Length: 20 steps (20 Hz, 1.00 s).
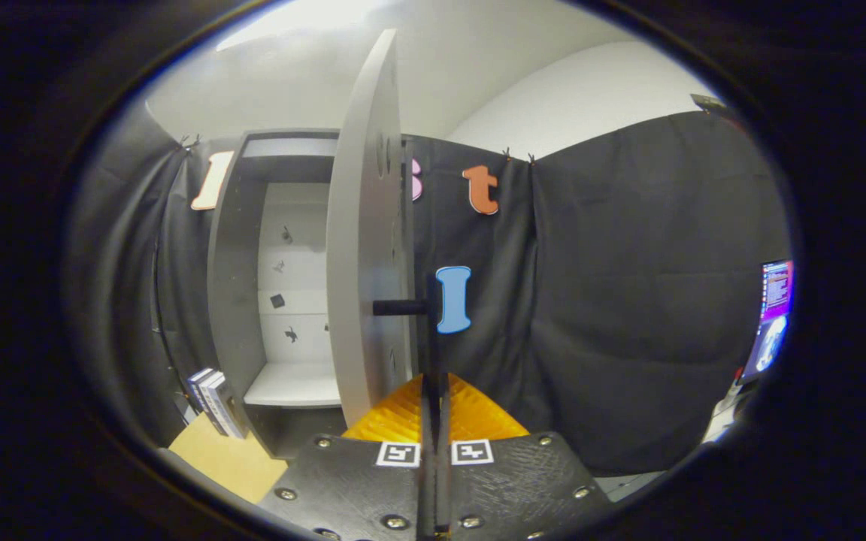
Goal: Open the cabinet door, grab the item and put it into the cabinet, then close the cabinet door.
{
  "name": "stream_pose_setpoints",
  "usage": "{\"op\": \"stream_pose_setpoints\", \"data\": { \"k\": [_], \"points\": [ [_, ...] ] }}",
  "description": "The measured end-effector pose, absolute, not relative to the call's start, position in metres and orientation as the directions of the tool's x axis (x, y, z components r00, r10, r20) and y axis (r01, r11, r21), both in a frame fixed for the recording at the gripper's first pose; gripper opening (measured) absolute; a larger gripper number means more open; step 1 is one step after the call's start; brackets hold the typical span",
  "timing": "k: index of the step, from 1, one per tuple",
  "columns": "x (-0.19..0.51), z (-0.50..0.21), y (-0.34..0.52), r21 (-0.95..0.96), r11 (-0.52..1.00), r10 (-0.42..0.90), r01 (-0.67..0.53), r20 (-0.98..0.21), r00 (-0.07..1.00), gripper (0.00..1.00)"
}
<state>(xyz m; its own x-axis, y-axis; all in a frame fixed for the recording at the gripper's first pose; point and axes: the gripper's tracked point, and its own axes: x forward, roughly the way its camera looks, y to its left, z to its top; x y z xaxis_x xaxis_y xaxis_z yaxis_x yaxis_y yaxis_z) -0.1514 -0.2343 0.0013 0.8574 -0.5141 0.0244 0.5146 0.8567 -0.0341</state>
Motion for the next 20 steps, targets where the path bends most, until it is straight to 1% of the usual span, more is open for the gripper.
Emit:
{"op": "stream_pose_setpoints", "data": {
  "k": [3, 9, 13, 17, 20],
  "points": [
    [-0.163, 0.001, -0.245, -0.006, 0.857, -0.516, 0.516, 0.017, 0.857, 0.01],
    [-0.202, 0.004, -0.289, -0.007, 0.784, -0.619, 0.620, 0.046, 0.784, 0.01],
    [-0.206, 0.014, -0.294, -0.008, 0.762, -0.646, 0.648, 0.076, 0.760, 0.01],
    [-0.206, 0.012, -0.289, -0.030, 0.778, -0.625, 0.628, 0.064, 0.778, 0.01],
    [-0.194, 0.005, -0.261, -0.060, 0.826, -0.560, 0.561, 0.037, 0.828, 0.01]
  ]
}}
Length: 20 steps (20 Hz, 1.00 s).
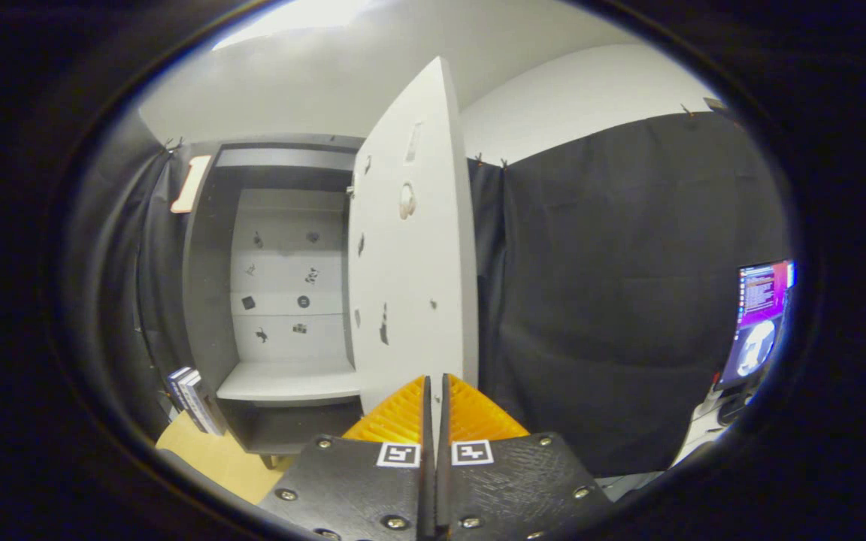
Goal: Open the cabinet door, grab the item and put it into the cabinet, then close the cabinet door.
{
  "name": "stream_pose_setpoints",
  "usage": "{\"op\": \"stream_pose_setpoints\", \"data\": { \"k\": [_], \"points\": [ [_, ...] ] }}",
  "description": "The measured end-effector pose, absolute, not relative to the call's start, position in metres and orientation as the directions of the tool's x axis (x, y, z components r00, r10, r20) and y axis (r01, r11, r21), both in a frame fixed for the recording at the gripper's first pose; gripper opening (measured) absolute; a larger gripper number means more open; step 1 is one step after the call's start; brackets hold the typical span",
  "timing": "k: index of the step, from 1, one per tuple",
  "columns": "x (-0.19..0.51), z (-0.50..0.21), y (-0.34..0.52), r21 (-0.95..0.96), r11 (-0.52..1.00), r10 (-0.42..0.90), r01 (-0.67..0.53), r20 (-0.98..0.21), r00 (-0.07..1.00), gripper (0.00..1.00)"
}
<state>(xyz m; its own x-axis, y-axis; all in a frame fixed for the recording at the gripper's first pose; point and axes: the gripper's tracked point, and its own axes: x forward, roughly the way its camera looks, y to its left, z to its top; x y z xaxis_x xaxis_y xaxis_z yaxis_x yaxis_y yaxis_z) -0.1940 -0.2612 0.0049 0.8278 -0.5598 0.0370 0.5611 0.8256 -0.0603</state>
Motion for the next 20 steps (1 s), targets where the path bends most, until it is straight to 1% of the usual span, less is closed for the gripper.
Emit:
{"op": "stream_pose_setpoints", "data": {
  "k": [3, 6, 7, 8, 9, 10, 12, 13, 15, 17, 18, 20],
  "points": [
    [-0.164, -0.014, -0.224, -0.101, 0.880, -0.468, 0.465, -0.009, 0.884, 0.01],
    [-0.149, -0.031, -0.189, -0.125, 0.915, -0.392, 0.383, -0.054, 0.918, 0.01],
    [-0.143, -0.038, -0.178, -0.129, 0.925, -0.368, 0.358, -0.070, 0.927, 0.05],
    [-0.139, -0.045, -0.170, -0.132, 0.927, -0.362, 0.350, -0.079, 0.929, 0.05],
    [-0.130, -0.053, -0.163, -0.134, 0.931, -0.353, 0.340, -0.090, 0.931, 0.19],
    [-0.124, -0.064, -0.152, -0.130, 0.936, -0.341, 0.327, -0.106, 0.934, 0.21],
    [-0.118, -0.083, -0.146, -0.127, 0.937, -0.342, 0.326, -0.137, 0.930, 0.38],
    [-0.118, -0.093, -0.140, -0.124, 0.940, -0.336, 0.319, -0.156, 0.929, 0.42],
    [-0.113, -0.117, -0.140, -0.137, 0.934, -0.352, 0.331, -0.186, 0.917, 0.68],
    [-0.110, -0.143, -0.130, -0.133, 0.941, -0.334, 0.310, -0.232, 0.914, 0.93],
    [-0.109, -0.157, -0.129, -0.134, 0.941, -0.335, 0.310, -0.253, 0.908, 0.95],
    [-0.107, -0.185, -0.130, -0.125, 0.943, -0.333, 0.310, -0.290, 0.897, 0.93]
  ]
}}
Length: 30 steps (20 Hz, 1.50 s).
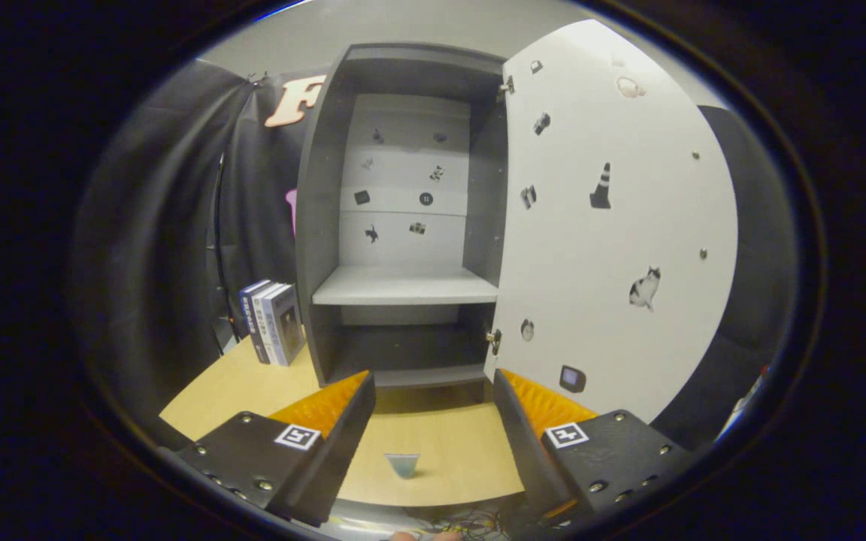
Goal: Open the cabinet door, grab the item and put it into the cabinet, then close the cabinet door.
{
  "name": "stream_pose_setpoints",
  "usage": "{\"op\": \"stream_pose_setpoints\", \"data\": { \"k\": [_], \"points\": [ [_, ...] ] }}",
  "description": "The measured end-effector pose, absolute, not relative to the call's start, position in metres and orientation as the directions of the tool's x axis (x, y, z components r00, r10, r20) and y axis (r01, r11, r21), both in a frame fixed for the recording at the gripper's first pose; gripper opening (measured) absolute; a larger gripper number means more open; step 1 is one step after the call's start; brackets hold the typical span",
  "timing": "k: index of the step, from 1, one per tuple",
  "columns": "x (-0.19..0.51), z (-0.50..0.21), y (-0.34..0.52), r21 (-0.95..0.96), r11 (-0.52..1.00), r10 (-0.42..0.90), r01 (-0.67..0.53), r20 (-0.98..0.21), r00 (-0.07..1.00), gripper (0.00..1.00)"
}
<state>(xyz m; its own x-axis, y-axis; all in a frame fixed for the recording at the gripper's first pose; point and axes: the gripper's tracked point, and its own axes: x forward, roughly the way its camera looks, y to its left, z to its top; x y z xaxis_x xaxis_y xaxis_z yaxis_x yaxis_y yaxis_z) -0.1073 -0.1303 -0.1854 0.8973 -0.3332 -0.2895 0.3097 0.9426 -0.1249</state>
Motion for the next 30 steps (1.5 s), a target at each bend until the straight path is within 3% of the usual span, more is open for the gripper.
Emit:
{"op": "stream_pose_setpoints", "data": {
  "k": [8, 21, 23, 25, 30],
  "points": [
    [-0.101, -0.301, -0.125, -0.048, 0.952, -0.291, 0.301, -0.434, 0.853, 0.93],
    [-0.063, -0.454, -0.119, -0.132, 0.967, -0.248, 0.217, -0.676, 0.694, 0.93],
    [-0.059, -0.466, -0.121, -0.145, 0.966, -0.253, 0.214, -0.697, 0.671, 0.86],
    [-0.057, -0.468, -0.122, -0.159, 0.965, -0.258, 0.208, -0.703, 0.662, 0.54],
    [-0.052, -0.469, -0.124, -0.173, 0.958, -0.282, 0.229, -0.714, 0.641, 0.48]
  ]
}}
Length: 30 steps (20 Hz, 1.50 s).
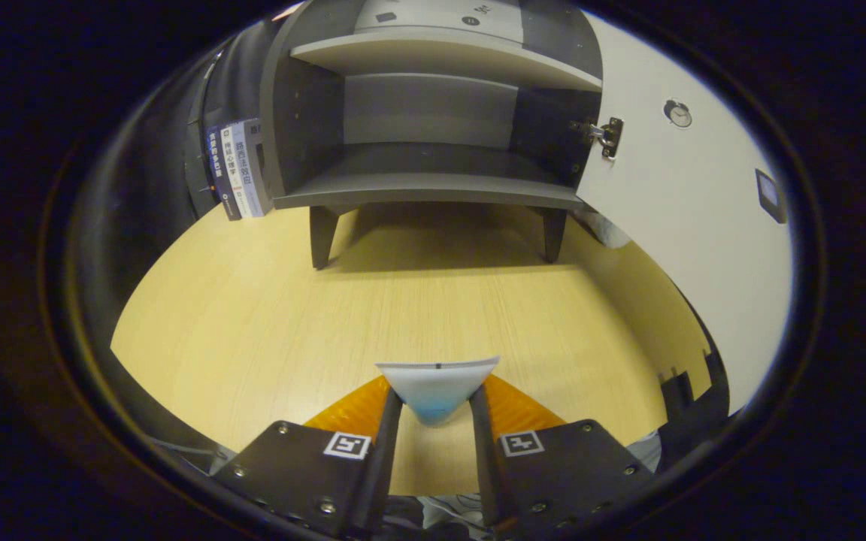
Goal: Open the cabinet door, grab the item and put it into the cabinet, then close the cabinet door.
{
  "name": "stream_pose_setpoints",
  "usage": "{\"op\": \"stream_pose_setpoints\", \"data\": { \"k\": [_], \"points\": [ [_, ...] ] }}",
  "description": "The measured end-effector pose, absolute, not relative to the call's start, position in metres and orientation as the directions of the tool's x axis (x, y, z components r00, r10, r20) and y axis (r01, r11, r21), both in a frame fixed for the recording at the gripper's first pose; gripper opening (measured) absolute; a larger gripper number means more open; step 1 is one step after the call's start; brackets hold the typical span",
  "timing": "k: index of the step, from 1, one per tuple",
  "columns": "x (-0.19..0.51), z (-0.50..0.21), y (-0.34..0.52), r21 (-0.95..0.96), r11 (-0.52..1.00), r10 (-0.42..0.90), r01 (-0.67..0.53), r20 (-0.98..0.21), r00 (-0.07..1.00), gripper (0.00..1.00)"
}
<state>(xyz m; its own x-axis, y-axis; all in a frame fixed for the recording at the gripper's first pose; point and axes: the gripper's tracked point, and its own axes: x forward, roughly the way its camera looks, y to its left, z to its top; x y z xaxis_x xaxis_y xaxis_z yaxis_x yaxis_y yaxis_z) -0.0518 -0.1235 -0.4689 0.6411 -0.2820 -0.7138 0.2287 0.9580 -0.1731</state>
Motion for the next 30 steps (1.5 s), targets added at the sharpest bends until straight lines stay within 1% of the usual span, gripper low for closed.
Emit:
{"op": "stream_pose_setpoints", "data": {
  "k": [5, 11, 22, 30],
  "points": [
    [-0.040, -0.442, -0.106, -0.186, 0.960, -0.280, 0.210, -0.691, 0.666, 0.48],
    [-0.004, -0.380, -0.089, -0.209, 0.955, -0.296, 0.210, -0.620, 0.727, 0.48],
    [0.070, -0.250, -0.086, -0.186, 0.943, -0.330, 0.276, -0.416, 0.847, 0.48],
    [0.112, -0.171, -0.097, -0.160, 0.947, -0.314, 0.279, -0.273, 0.909, 0.48]
  ]
}}
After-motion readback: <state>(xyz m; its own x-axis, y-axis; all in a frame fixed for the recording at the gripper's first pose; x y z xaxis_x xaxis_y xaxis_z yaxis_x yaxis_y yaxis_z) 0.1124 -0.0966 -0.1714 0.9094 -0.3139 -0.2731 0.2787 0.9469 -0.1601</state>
